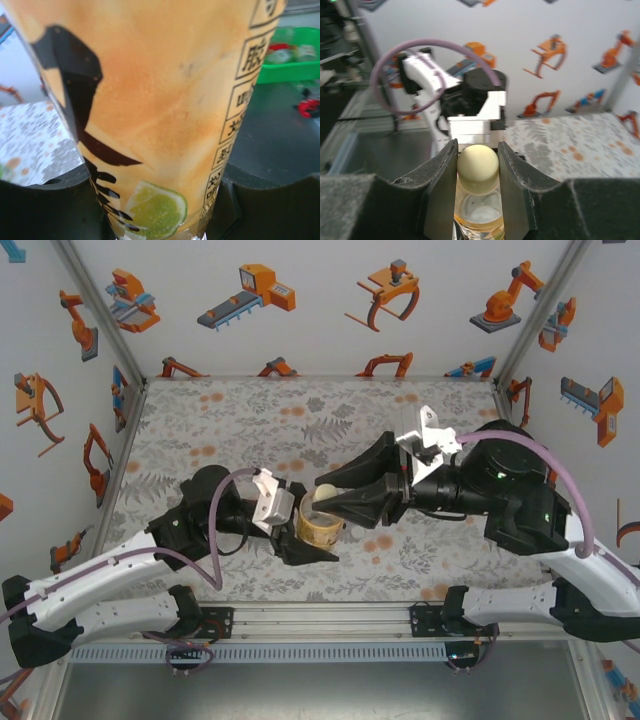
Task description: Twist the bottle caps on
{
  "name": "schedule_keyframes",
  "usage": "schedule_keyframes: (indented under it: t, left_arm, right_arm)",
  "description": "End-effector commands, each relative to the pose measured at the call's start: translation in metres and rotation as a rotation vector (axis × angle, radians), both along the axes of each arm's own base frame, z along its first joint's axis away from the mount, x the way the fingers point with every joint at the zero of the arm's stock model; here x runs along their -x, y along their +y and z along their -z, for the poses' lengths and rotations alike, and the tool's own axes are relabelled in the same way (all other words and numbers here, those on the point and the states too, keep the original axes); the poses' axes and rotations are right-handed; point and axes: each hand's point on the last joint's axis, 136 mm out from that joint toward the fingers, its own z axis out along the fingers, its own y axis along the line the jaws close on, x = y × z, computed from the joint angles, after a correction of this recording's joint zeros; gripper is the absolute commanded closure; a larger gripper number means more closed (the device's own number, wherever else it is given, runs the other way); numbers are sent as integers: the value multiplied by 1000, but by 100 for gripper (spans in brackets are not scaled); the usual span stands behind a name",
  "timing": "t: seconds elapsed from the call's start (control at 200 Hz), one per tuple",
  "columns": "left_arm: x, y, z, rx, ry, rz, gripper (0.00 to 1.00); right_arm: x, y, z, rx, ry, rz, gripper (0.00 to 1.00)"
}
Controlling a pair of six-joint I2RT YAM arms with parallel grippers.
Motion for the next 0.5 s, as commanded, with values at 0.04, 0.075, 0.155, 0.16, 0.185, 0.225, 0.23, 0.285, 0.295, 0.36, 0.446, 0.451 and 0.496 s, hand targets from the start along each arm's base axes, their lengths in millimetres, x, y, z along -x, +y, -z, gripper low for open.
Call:
schedule_keyframes:
  t: [0.04, 0.075, 0.155, 0.16, 0.185, 0.225, 0.23, 0.285, 0.295, 0.36, 0.446, 0.451, 0.496]
  left_arm:
    - [-62, -4, -4, -8, 4, -341, 100]
    - [-70, -5, -4, -17, 7, -382, 100]
    - [-90, -10, -3, -41, 13, -475, 100]
    - [-91, -11, -3, -41, 14, -481, 100]
    - [-96, -11, -4, -42, 14, -511, 100]
    - [-105, -11, -5, -38, 16, -559, 100]
    - [-106, -12, -6, -37, 16, -564, 100]
    - [-117, -11, -8, -27, 22, -636, 100]
    - [-119, -10, -8, -26, 22, -649, 100]
    - [-129, -8, -9, -18, 29, -719, 100]
    - [-135, -8, -8, -23, 43, -755, 100]
    - [-135, -8, -8, -23, 43, -755, 100]
    - [-135, -9, -7, -27, 55, -755, 100]
  right_arm:
    - [-65, -6, 19, -12, 102, 359, 100]
    - [-79, -8, 24, -19, 142, 437, 100]
    - [-108, -15, 38, -17, 225, 610, 100]
    - [-109, -15, 38, -16, 229, 615, 100]
    - [-116, -16, 43, -9, 245, 660, 100]
    - [-126, -19, 49, 3, 267, 730, 100]
    - [-127, -20, 50, 6, 270, 737, 100]
    - [-140, -28, 59, 18, 307, 843, 100]
    - [-143, -29, 61, 20, 315, 864, 100]
    - [-153, -38, 69, 26, 347, 964, 100]
    - [-160, -48, 75, 14, 386, 1053, 100]
    - [-161, -49, 74, 12, 389, 1057, 100]
    - [-162, -51, 75, 2, 404, 1074, 100]
